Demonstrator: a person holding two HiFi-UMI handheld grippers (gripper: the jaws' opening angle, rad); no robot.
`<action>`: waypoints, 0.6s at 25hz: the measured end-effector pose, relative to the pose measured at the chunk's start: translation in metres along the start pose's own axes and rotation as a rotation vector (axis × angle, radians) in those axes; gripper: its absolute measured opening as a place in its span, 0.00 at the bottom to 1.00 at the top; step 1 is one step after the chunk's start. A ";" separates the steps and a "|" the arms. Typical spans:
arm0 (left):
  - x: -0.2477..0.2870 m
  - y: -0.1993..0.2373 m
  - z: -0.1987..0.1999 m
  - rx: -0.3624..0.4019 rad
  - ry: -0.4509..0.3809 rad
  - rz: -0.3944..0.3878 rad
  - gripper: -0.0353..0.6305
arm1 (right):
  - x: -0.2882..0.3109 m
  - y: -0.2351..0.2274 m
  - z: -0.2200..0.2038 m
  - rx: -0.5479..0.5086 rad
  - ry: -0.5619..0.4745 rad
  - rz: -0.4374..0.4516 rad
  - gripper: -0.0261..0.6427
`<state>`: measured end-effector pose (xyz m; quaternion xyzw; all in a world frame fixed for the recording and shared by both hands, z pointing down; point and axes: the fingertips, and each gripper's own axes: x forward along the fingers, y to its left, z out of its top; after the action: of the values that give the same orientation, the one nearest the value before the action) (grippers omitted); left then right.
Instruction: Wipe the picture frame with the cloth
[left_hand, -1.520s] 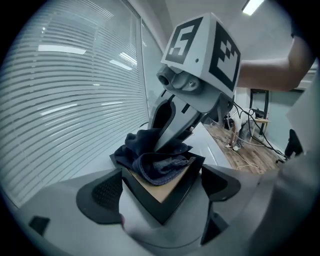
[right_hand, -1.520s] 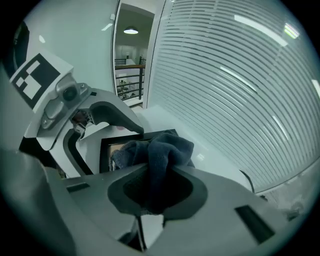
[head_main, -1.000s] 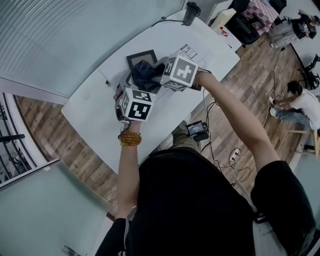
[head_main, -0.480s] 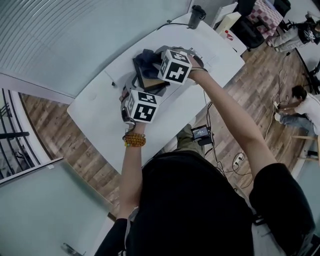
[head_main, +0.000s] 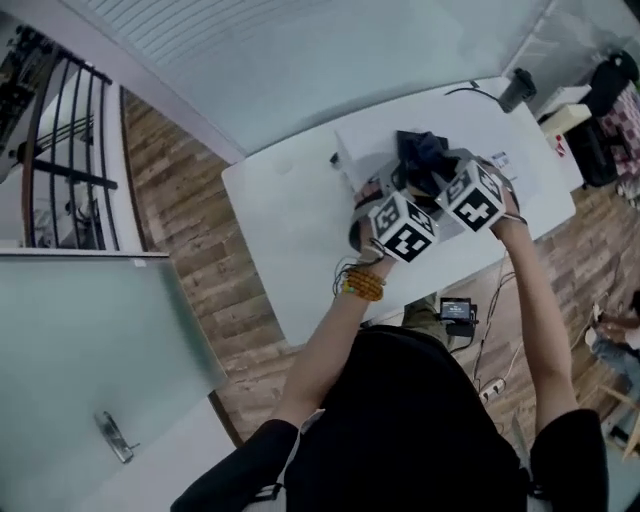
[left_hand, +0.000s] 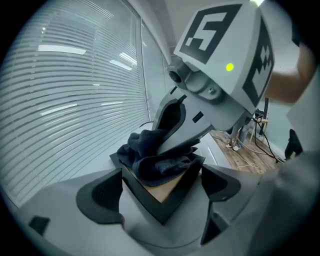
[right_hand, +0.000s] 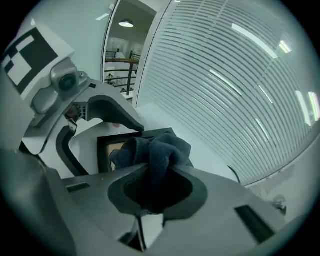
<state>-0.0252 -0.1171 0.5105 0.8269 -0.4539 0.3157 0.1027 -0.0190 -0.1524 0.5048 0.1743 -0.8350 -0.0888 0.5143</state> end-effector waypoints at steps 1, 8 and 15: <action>0.001 -0.004 0.005 0.002 -0.006 -0.014 0.81 | -0.004 0.001 0.000 0.008 -0.001 0.008 0.10; 0.006 -0.011 0.001 -0.008 -0.009 -0.030 0.81 | -0.022 0.032 -0.004 0.141 -0.113 0.180 0.10; 0.005 -0.010 -0.001 -0.008 -0.005 -0.025 0.80 | -0.024 0.035 -0.004 0.242 -0.232 0.256 0.10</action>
<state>-0.0157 -0.1143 0.5150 0.8328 -0.4451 0.3107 0.1087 -0.0126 -0.1111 0.4975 0.1159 -0.9086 0.0587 0.3970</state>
